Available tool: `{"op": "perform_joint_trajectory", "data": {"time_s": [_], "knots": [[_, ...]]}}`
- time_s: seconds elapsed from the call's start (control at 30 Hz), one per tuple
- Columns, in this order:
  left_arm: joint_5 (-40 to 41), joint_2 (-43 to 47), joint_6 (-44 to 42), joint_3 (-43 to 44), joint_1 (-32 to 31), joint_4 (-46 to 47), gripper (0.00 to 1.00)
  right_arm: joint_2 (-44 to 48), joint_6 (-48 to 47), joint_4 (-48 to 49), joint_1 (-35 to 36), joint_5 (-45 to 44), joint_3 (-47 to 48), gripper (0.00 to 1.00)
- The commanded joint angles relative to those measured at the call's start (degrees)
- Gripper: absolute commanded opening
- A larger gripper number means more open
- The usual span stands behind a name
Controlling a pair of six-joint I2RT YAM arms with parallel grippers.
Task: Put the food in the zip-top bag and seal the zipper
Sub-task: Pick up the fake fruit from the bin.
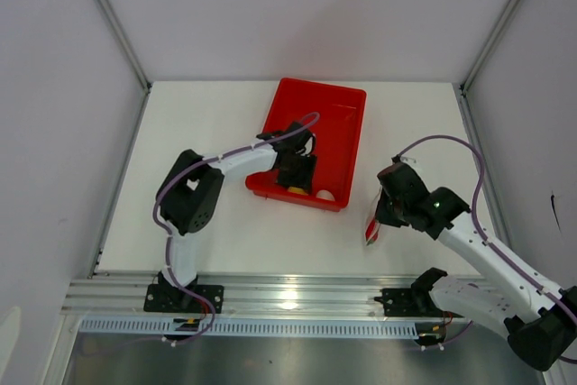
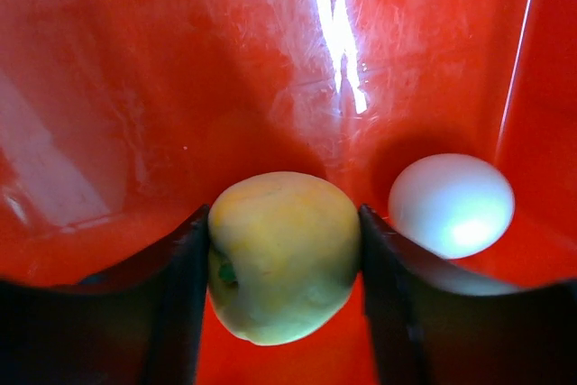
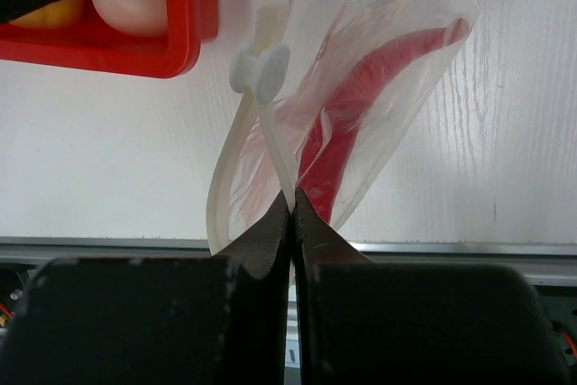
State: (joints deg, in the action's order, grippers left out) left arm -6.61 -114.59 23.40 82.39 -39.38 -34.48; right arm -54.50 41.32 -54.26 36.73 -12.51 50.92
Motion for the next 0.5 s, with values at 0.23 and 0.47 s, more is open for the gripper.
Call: {"op": "perform_joint_trajectory", "data": {"time_s": [0.23,0.47], "knots": [[2.2,8.7,-0.2,2.4,-0.3,-1.2,0.18,-1.5,-0.8,3.0,-0.3,0.2,0.7,0.0],[1.9,18.0,-1.0,6.5,-0.8,-4.3,0.01,-4.9,-1.3,4.6,-0.9,0.6,2.0,0.0]]}}
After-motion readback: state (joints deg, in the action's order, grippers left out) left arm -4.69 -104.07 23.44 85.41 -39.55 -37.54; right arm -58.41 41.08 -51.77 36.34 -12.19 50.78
